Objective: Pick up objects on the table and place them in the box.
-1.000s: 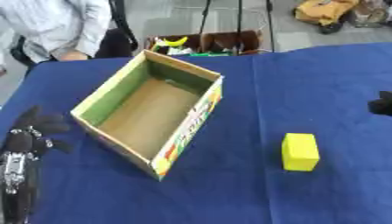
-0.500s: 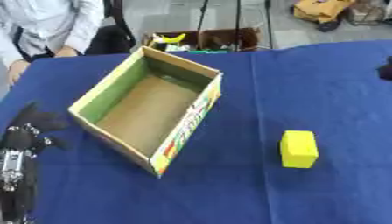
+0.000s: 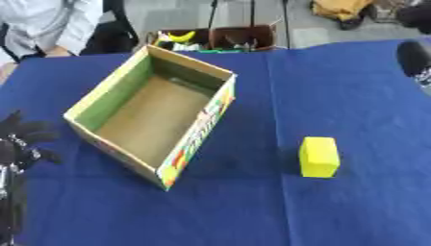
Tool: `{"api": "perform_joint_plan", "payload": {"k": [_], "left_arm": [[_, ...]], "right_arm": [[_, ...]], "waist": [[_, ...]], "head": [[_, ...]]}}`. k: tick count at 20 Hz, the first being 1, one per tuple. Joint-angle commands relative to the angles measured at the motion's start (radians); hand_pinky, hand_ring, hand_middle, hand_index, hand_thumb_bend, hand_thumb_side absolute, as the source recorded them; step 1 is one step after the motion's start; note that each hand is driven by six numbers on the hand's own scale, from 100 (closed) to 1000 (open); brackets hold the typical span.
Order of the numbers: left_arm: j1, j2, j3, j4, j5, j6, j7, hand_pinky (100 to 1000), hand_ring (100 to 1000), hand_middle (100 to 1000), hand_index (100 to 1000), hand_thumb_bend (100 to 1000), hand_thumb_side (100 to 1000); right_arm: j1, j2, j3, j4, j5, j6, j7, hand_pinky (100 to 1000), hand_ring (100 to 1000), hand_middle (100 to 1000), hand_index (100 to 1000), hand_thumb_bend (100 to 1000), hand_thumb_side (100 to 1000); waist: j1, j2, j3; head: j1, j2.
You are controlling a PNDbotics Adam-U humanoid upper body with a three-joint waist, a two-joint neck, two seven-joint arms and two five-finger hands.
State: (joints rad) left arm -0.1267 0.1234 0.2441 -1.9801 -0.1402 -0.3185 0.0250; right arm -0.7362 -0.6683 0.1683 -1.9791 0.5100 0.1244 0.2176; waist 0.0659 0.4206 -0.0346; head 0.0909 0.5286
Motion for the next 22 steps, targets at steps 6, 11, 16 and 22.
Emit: {"api": "perform_joint_plan", "payload": {"k": [6,11,16,22], "left_arm": [[0.006,0.015,0.003,-0.020,-0.005,0.001,-0.003,456,683,700,931,195,1000],[0.010,0.011,0.002,-0.020,-0.010,0.000,-0.005,455,683,700,932,193,1000],[0.012,0.009,0.001,-0.020,-0.014,-0.001,-0.008,455,683,700,932,192,1000],[0.014,0.007,0.000,-0.020,-0.016,-0.001,-0.009,455,684,699,932,192,1000]], "right_arm": [[-0.106,-0.105,0.027,0.009,0.070,-0.014,0.120,793,842,793,866,490,1000],[-0.161,-0.144,0.053,0.047,0.079,-0.042,0.197,806,854,807,881,592,1000],[-0.204,-0.165,0.086,0.076,0.026,-0.068,0.375,851,887,844,917,650,790],[-0.243,-0.174,0.106,0.091,-0.043,-0.049,0.547,869,895,848,923,629,645]], "waist": [[-0.004,-0.016,0.009],[-0.004,-0.006,0.015],[-0.004,0.000,0.017],[-0.006,0.003,0.021]], "head": [[-0.004,0.018],[-0.004,-0.002],[0.001,-0.023],[0.004,-0.046]]}}
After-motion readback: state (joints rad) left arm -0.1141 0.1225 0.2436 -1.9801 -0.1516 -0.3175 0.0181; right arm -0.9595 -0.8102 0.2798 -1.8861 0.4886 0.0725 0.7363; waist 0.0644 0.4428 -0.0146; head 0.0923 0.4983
